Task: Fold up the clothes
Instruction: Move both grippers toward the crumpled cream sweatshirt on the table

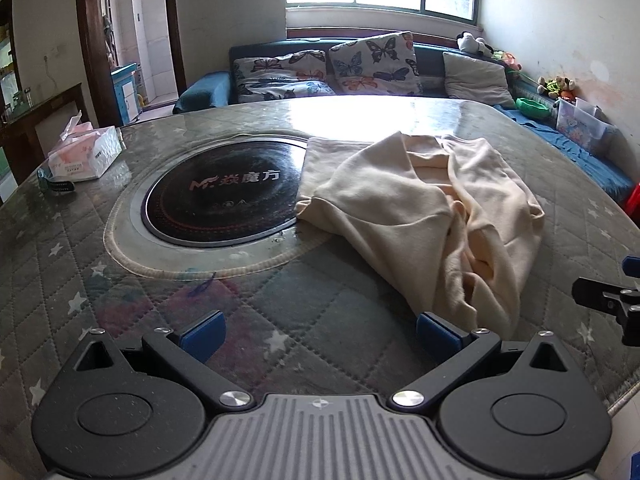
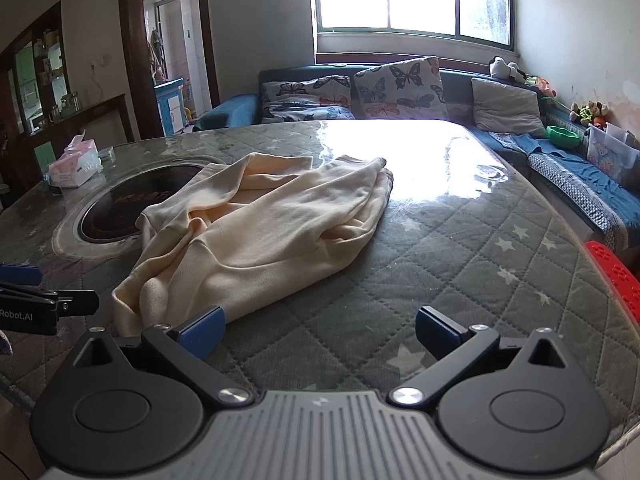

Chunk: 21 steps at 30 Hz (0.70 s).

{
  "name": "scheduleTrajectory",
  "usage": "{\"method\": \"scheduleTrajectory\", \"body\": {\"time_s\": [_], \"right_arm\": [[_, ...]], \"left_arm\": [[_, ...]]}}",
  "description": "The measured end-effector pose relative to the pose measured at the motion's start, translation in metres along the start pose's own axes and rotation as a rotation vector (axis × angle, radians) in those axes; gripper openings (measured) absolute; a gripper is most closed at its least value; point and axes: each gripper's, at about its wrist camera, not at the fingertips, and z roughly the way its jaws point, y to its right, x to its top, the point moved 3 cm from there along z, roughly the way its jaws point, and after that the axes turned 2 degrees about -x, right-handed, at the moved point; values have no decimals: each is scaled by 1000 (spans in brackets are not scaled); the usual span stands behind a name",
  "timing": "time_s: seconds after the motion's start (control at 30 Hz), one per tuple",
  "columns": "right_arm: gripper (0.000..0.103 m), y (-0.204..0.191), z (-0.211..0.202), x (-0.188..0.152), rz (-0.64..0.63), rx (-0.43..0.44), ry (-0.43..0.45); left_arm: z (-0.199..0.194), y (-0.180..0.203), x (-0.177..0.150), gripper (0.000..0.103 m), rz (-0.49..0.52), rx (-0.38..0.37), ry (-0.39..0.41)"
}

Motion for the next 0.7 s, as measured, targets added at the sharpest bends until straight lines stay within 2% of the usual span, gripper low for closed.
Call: {"method": "scheduleTrajectory", "body": {"time_s": [0.33,0.7], "right_arm": [[97,-7,0,-2,-11,33,-9],[90,-12,5,4,-40,56,-16]], "left_arm": [[-1,4,-5,103,12,8,-15],[0,7,5,103,25,-5,-3]]}}
